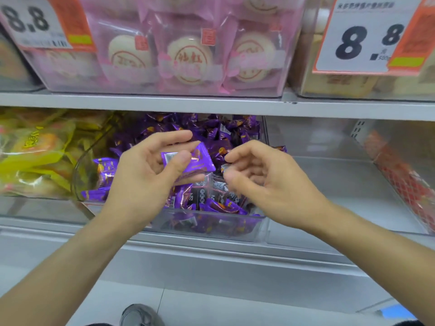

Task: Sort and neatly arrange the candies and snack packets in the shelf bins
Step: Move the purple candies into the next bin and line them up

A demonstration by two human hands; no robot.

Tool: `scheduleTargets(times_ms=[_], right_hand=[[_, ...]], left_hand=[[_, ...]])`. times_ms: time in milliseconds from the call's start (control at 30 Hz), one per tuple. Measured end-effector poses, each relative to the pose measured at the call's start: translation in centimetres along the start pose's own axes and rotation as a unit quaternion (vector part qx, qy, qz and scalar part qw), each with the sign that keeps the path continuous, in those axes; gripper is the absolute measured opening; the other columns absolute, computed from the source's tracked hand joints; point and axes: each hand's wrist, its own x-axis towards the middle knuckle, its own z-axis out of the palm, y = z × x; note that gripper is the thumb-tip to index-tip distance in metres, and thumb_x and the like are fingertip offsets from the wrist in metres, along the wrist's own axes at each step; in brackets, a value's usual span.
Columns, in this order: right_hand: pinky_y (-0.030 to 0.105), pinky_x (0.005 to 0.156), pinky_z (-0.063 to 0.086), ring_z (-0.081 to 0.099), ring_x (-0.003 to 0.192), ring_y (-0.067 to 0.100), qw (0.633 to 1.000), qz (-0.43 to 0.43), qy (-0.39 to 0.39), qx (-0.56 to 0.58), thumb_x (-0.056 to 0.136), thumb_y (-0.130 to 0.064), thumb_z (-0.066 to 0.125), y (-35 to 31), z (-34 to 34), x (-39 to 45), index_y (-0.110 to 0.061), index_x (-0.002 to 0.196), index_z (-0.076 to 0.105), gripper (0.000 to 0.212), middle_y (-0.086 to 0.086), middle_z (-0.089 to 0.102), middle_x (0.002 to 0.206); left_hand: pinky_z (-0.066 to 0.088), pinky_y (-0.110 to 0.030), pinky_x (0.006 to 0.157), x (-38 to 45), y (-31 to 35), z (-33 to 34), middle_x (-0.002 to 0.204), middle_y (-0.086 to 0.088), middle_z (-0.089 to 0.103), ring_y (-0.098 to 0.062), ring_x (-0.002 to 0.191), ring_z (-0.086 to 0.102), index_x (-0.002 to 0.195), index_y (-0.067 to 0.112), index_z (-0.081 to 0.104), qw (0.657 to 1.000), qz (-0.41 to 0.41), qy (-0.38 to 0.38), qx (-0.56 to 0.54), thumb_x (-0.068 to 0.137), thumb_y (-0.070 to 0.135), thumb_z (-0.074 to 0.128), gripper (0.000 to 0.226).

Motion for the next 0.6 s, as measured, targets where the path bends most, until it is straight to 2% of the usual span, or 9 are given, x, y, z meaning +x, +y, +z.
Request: scheduleTargets(times_ms=[33, 100, 167, 200, 300, 367, 433, 533, 600], right_hand=[[0.039, 0.071, 0.060, 0.071, 0.072, 0.026, 0.994, 0.075, -0.001, 0.081, 0.093, -0.022, 0.067, -0.5, 0.2, 0.1, -0.011, 0.104, 0.061, 0.017, 0.012, 0.072, 0.087], [0.040, 0.066, 0.061, 0.071, 0.067, 0.030, 0.957, 0.200, -0.031, 0.206, 0.093, -0.040, 0.061, -1.5, 0.3, 0.1, -0.005, 0.109, 0.057, 0.039, 0.020, 0.072, 0.087], [0.035, 0.058, 0.059, 0.069, 0.065, 0.029, 0.924, 0.255, -0.062, 0.279, 0.086, -0.052, 0.058, -2.1, -0.2, 0.0, -0.003, 0.110, 0.057, 0.055, 0.022, 0.071, 0.084], [0.031, 0.056, 0.057, 0.068, 0.063, 0.027, 0.916, 0.259, -0.073, 0.299, 0.084, -0.051, 0.059, -2.1, -0.5, 0.0, -0.003, 0.107, 0.059, 0.054, 0.022, 0.071, 0.082], [0.025, 0.057, 0.056, 0.066, 0.062, 0.020, 0.918, 0.234, -0.074, 0.313, 0.080, -0.026, 0.071, -1.8, -1.4, -0.3, -0.005, 0.098, 0.063, 0.029, 0.017, 0.070, 0.078], [0.025, 0.060, 0.057, 0.068, 0.066, 0.021, 0.928, 0.225, -0.056, 0.290, 0.077, -0.011, 0.075, -1.2, -2.3, -0.5, -0.004, 0.102, 0.063, 0.028, 0.017, 0.072, 0.080], [0.027, 0.062, 0.059, 0.068, 0.071, 0.026, 0.942, 0.220, -0.025, 0.253, 0.078, 0.004, 0.073, -0.6, -3.3, -0.9, -0.003, 0.109, 0.061, 0.033, 0.018, 0.073, 0.083], [0.029, 0.065, 0.060, 0.067, 0.069, 0.029, 0.943, 0.222, 0.025, 0.247, 0.078, 0.015, 0.066, 0.0, -5.0, -1.5, -0.005, 0.112, 0.061, 0.040, 0.022, 0.072, 0.083], [0.028, 0.064, 0.060, 0.067, 0.067, 0.027, 0.940, 0.223, 0.049, 0.254, 0.082, 0.015, 0.062, 0.4, -6.0, -1.8, -0.005, 0.111, 0.064, 0.035, 0.024, 0.071, 0.082]], left_hand=[[0.061, -0.031, 0.076, -0.2, 0.0, 0.4, 0.108, -0.007, 0.074, -0.023, 0.095, 0.073, 0.123, 0.007, 0.060, 0.999, -0.012, -0.003, -0.037, 0.084, 0.012, 0.063, 0.039], [0.060, -0.033, 0.080, -0.7, 0.1, 1.0, 0.109, -0.002, 0.075, -0.019, 0.101, 0.072, 0.123, 0.011, 0.059, 1.000, 0.017, -0.019, -0.008, 0.078, 0.014, 0.069, 0.047], [0.056, -0.029, 0.089, -1.1, 0.1, 1.7, 0.113, 0.007, 0.073, -0.010, 0.110, 0.067, 0.122, 0.016, 0.060, 0.993, 0.078, -0.059, 0.072, 0.077, 0.008, 0.075, 0.048], [0.054, -0.026, 0.093, -1.3, 0.1, 2.0, 0.116, 0.010, 0.072, -0.007, 0.113, 0.065, 0.123, 0.017, 0.060, 0.985, 0.109, -0.082, 0.106, 0.078, 0.002, 0.076, 0.050], [0.047, -0.031, 0.104, -1.5, -0.5, 3.2, 0.130, 0.009, 0.063, -0.009, 0.123, 0.059, 0.133, 0.015, 0.051, 0.971, 0.152, -0.141, 0.119, 0.078, -0.005, 0.074, 0.062], [0.044, -0.036, 0.108, -1.2, -0.7, 3.6, 0.142, 0.008, 0.053, -0.011, 0.132, 0.052, 0.140, 0.015, 0.042, 0.975, 0.133, -0.160, 0.072, 0.075, -0.004, 0.073, 0.074], [0.040, -0.032, 0.111, -0.7, -1.0, 3.8, 0.147, 0.009, 0.046, -0.011, 0.138, 0.044, 0.144, 0.018, 0.037, 0.978, 0.113, -0.164, 0.054, 0.076, 0.005, 0.074, 0.079], [0.037, -0.019, 0.107, 0.7, -2.3, 4.0, 0.141, 0.011, 0.051, 0.001, 0.132, 0.044, 0.142, 0.020, 0.044, 0.962, 0.122, -0.142, 0.197, 0.080, 0.016, 0.063, 0.064], [0.036, -0.013, 0.102, 1.9, -3.5, 4.5, 0.129, 0.011, 0.058, 0.005, 0.118, 0.049, 0.133, 0.021, 0.057, 0.924, 0.159, -0.127, 0.324, 0.081, 0.016, 0.061, 0.052]])
